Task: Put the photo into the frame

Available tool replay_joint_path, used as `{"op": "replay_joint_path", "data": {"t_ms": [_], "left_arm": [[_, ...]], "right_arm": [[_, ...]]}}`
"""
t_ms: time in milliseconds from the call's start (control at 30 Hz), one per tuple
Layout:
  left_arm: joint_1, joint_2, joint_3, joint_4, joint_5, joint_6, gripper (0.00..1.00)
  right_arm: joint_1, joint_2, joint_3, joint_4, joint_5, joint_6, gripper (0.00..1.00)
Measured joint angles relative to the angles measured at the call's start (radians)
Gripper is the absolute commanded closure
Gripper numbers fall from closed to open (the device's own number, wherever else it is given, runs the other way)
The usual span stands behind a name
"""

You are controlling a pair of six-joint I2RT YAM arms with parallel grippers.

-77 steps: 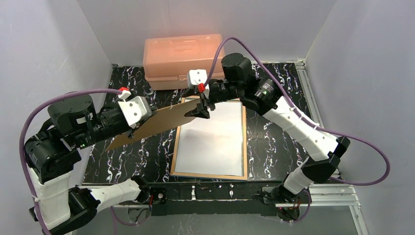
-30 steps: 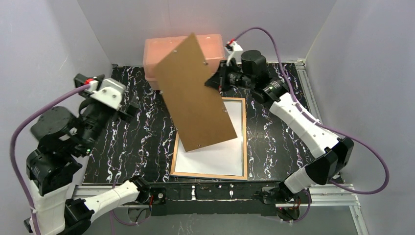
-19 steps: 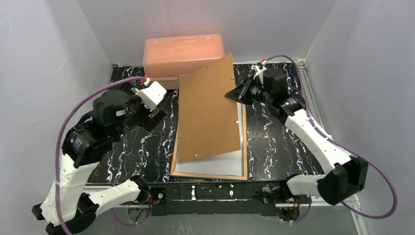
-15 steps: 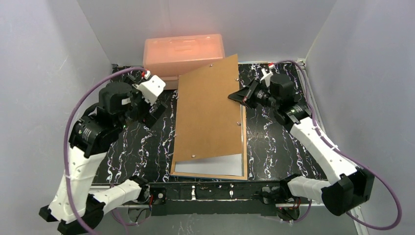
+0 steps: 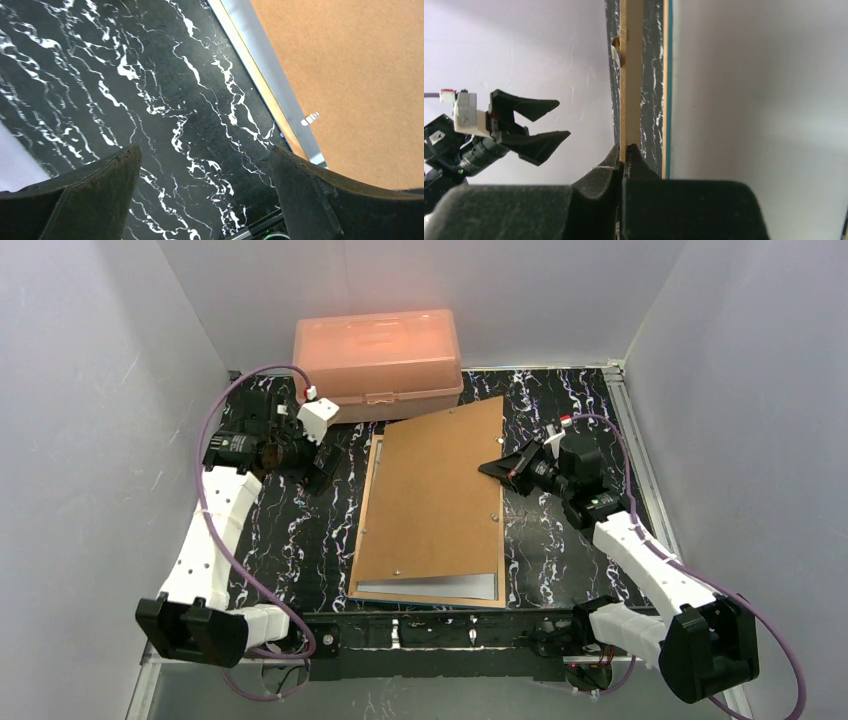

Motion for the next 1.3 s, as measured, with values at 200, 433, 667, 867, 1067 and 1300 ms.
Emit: {"op": "replay_joint_path", "data": {"t_ms": [200,433,667,867,1067,1300], "left_arm": [[0.032,0.075,-0.108,0.087,0.040,-0.003,0.11],[0.039,0.140,-0.181,0.163,0.078,-0.002,0.26],[0.040,0.162,-0.226,0.215,0.119,-0.026,0.25],[0.040,0.182,-0.249,0.246,0.128,-0.043,0.25],[0.040,0.187,-0.264,0.260,0.139,-0.050,0.29],[0.040,0.225,-0.277,0.282,0.155,-0.052,0.37]], "right_arm": [[-0.032,-0.004,-0.106,0.086,-0.058,0.024,0.99],[-0.056,0.001,-0.122,0.201,-0.116,0.015,0.99],[-0.060,0.040,-0.141,0.284,-0.150,0.011,0.99],[-0.064,0.051,-0.187,0.309,-0.155,0.008,0.99],[-0.064,0.054,-0.237,0.344,-0.155,-0.002,0.99],[-0.072,0.075,-0.287,0.383,-0.152,-0.006,0.99]]}}
